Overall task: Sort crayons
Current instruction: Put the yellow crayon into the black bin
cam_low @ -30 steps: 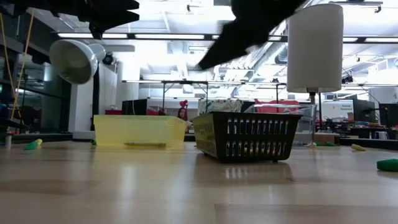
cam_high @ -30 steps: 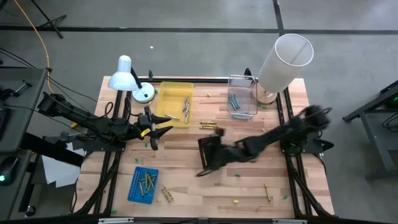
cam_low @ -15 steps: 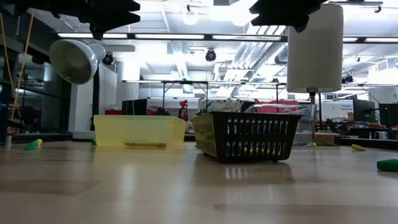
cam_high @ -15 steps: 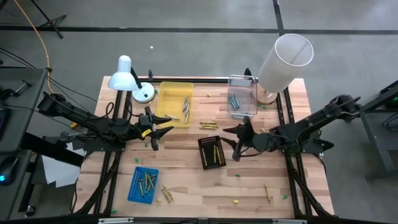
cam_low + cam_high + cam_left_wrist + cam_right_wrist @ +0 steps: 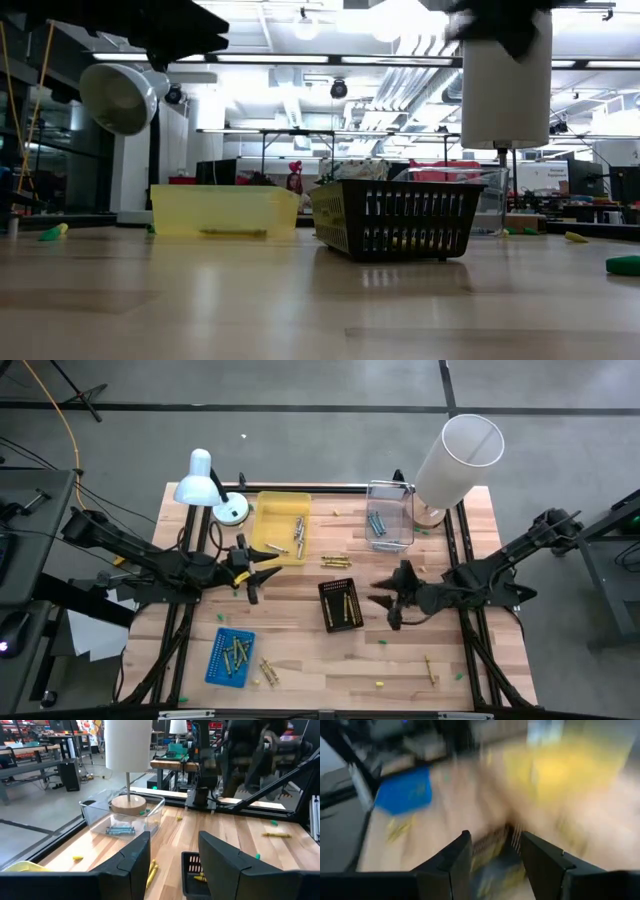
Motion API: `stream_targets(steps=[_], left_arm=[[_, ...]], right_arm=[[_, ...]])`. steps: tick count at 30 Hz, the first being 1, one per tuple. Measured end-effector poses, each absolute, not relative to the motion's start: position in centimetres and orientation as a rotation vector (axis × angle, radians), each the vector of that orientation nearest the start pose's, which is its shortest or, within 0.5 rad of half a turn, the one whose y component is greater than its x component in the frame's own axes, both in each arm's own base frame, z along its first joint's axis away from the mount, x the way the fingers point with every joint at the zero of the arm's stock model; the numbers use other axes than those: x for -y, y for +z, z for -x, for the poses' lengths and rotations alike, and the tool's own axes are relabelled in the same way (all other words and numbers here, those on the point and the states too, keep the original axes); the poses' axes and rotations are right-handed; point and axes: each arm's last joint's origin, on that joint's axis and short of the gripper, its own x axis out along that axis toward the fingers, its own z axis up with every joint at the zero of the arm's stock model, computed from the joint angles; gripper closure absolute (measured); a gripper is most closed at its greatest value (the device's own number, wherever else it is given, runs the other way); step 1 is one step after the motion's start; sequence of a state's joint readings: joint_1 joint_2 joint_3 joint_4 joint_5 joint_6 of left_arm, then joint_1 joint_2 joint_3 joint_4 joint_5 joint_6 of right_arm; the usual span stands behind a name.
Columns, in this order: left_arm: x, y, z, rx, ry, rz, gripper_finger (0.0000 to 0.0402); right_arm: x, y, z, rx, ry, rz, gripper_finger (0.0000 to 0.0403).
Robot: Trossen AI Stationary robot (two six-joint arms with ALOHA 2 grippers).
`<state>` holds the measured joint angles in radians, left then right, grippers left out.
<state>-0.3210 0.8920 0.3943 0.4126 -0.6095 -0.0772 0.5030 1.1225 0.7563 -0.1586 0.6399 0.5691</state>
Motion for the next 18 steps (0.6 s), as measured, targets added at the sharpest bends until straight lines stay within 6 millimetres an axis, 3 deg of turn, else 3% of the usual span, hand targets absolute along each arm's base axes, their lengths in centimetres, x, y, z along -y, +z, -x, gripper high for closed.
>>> stream_targets(steps=[4, 9, 14, 18], left_arm=[[4.5, 23.4, -18.7, -0.080, 0.292, 0.031, 0.0247], [4.5, 23.3, -18.9, -0.083, 0.292, 0.030, 0.0247], [4.5, 23.3, -18.9, -0.077, 0.293, 0.057, 0.0247], [4.5, 23.3, -18.9, -0.077, 0.293, 0.056, 0.0247]], right_arm=[[-10.1, 23.4, -19.3, -0.802, -0.274, -0.669, 0.0240], [-13.0, 20.3, -15.5, -1.362, -0.542, -1.007, 0.0240], [-16.1, 18.3, -13.7, -1.613, -0.754, -1.092, 0.0240], [-18.2, 17.1, -14.2, -1.668, -0.691, -1.153, 0.0240]])
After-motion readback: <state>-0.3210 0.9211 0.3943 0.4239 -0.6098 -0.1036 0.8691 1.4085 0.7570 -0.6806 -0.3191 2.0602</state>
